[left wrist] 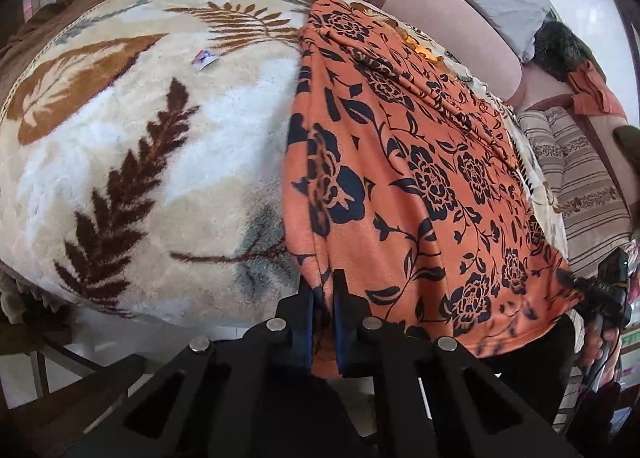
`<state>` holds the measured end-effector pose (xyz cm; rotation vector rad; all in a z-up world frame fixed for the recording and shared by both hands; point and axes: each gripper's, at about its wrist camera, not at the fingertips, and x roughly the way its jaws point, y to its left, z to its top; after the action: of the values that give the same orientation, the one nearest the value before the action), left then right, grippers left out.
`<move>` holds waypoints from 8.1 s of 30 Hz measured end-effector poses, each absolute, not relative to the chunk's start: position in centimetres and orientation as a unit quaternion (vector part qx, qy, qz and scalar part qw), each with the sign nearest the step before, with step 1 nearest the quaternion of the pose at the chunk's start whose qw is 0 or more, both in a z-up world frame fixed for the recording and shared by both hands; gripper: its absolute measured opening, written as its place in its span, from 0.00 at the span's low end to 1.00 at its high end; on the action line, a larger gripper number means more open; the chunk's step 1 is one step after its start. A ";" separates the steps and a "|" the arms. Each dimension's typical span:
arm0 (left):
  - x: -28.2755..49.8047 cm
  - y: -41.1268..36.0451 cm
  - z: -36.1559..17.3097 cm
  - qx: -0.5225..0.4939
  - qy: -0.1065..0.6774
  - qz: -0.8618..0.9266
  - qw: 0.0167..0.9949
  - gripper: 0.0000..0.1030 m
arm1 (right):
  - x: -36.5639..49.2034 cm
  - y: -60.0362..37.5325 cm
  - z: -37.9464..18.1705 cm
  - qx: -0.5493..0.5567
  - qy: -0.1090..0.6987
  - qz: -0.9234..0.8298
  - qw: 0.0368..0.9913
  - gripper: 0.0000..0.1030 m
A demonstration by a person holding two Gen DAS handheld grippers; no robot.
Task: Fold small clothes
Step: 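Grasp the shirt hem with both grippers and lift it toward the collar, then carry the held hem over the shirt body with both grippers, then lower the hem onto the shirt and open both grippers, then press and smooth the folded orange shirt flat with both grippers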
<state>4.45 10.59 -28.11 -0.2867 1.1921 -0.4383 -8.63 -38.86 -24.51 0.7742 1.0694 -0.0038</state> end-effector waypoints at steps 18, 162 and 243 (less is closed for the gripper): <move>5.1 10.7 -30.5 -0.114 0.589 -0.161 0.784 0.25 | -8.8 -38.8 -24.8 0.417 0.475 0.037 0.774 0.08; 24.2 -6.4 -27.3 0.111 0.466 -0.029 0.877 0.91 | 16.7 -41.0 -27.8 0.320 0.456 -0.048 0.829 0.37; 28.0 -8.9 -28.0 0.044 0.474 -0.029 0.879 1.00 | 23.1 -37.8 -27.3 0.157 0.447 -0.095 0.875 0.38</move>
<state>28.02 -8.85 -27.95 0.0914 0.9872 -0.0605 23.07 -37.85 -27.35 0.3268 0.9337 -0.1974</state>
